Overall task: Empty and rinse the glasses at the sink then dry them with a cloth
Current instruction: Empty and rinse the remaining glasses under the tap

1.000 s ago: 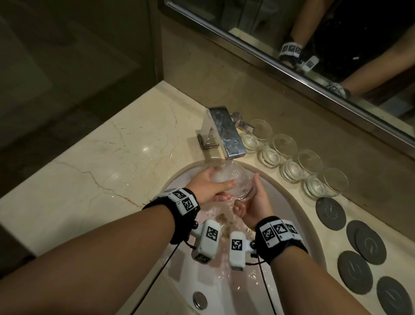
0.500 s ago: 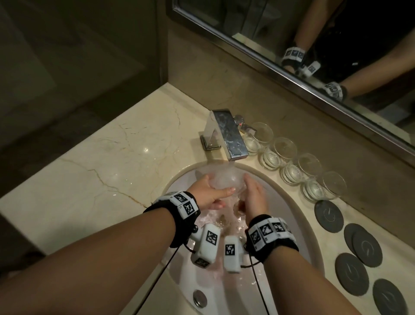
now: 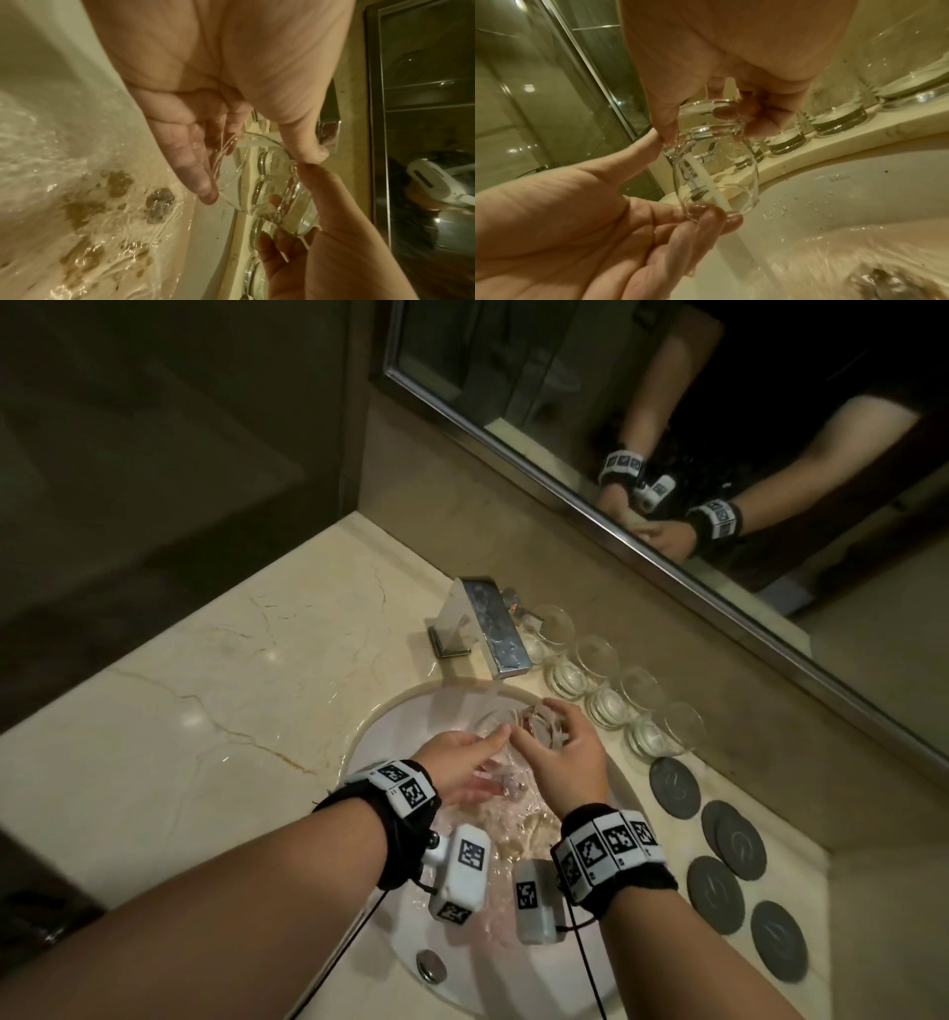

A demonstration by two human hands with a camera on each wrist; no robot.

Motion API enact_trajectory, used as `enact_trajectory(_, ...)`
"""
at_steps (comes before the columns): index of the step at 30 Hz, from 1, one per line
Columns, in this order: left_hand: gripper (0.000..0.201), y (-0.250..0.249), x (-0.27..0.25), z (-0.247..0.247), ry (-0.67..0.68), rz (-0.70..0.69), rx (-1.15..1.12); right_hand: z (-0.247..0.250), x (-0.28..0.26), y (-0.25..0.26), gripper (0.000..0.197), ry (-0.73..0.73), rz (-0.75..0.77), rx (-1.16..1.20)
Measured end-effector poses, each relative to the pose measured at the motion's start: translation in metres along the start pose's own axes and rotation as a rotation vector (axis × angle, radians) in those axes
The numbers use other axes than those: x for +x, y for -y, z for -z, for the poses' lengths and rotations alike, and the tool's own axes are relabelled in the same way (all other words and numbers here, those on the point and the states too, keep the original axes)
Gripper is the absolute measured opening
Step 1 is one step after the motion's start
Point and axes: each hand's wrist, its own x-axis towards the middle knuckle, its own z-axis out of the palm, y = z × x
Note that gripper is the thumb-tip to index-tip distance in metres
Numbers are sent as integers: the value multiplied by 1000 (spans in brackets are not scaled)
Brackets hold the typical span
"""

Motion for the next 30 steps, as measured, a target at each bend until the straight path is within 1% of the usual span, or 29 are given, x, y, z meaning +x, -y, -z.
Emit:
enact_trajectory(2,69,-2,-2,1,6,-8,-39,2,-7,6,50,-4,1,33)
enact_trajectory(4,66,-2,-3,3,-12,-12,-83,1,-14,7,48,-9,-11,97)
enact_trajectory(5,69,-1,-4,4,-12,-10,-111,0,-17,7,47,-13,-25,129)
enact_trajectory(7,81,1,-3,6,9,3,-164,-4,-21,5,41,13,-72,219)
enact_trajectory(9,80,1,-2,8,10,-4,-199,-9,-25,0,32,66,-181,400)
enact_trajectory(12,68,2,2,15,-54,-24,-203,-19,-26,-12,24,102,-395,718)
enact_trajectory(14,59,4,7,19,-73,-22,-144,-25,-25,-18,23,106,-508,839)
enact_trajectory(17,50,4,15,21,-108,-20,-73,-34,-17,-24,23,103,-679,973)
enact_trajectory(19,44,3,22,20,-140,-39,-52,-40,-10,-31,27,138,-762,1077)
enact_trajectory(21,43,1,29,19,-156,-56,-35,-46,-3,-39,37,174,-833,1142)
enact_trajectory(26,34,3,41,23,-158,-65,14,-56,10,-48,56,317,-925,1240)
enact_trajectory(30,41,1,45,22,-177,-47,24,-64,14,-54,63,317,-973,1263)
